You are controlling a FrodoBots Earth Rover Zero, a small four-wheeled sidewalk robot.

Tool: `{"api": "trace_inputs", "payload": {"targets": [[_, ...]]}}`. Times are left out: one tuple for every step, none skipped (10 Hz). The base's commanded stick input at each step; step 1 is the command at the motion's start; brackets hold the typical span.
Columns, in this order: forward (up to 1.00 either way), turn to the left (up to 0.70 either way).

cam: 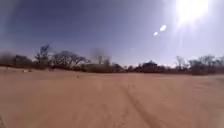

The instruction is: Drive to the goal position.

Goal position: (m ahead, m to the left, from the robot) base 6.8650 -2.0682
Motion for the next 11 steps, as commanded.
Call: {"api": "trace_inputs", "payload": {"targets": [[1.0, 0.0], [1.0, 0.0], [1.0, 0.0], [1.0, 0.0], [1.0, 0.0], [1.0, -0.04], [1.0, -0.09], [1.0, -0.13], [1.0, -0.17], [1.0, -0.21], [1.0, -0.26]]}}
